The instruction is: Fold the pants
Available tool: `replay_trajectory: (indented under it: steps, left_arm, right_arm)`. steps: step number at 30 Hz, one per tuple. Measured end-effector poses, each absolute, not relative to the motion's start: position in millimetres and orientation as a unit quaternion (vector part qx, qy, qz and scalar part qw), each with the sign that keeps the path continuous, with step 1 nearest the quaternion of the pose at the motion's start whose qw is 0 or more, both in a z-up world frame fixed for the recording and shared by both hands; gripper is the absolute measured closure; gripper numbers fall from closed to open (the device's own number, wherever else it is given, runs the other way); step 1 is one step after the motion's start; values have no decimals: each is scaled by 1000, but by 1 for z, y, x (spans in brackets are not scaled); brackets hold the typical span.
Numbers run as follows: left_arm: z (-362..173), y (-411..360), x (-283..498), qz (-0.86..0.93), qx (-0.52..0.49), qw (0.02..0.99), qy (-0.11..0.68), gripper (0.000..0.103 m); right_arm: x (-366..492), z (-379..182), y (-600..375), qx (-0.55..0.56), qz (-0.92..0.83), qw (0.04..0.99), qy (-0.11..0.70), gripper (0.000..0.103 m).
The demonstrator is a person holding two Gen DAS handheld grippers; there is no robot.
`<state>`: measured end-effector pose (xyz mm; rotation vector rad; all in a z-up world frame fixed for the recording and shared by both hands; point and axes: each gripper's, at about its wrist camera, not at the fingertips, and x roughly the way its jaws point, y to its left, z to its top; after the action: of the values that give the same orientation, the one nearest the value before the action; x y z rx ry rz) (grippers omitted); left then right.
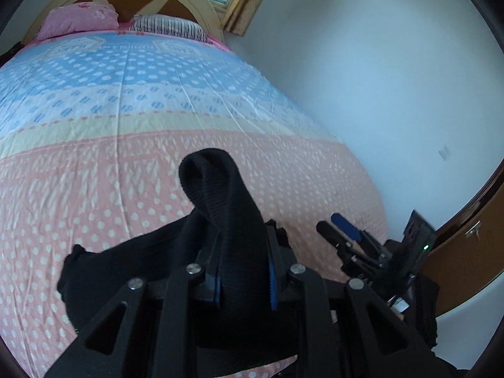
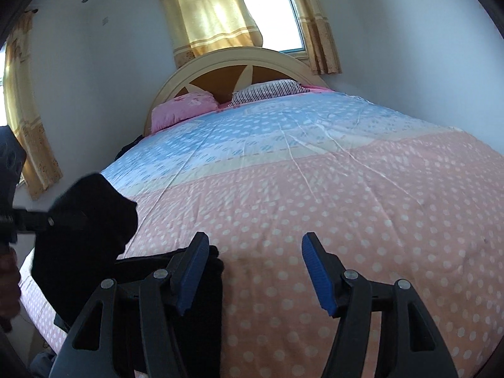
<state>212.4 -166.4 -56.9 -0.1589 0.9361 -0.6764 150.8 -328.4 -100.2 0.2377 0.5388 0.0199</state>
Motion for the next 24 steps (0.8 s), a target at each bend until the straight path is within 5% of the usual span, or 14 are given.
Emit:
replay_trajectory:
  steps: [8,17,24]
  left_arm:
    - [-105,-229,204,-277,69,844,455,73]
    - [-61,-218,162,-324,79,867,370,30]
    - [-74,-149,165,-247,71,892,372,28]
  right_arm:
    - [152,-101,-338,138,10,953,271,40]
    - [150,-97,-353,176,16,948,267,40]
    - [145,-81,-305,155,151,934,286,40]
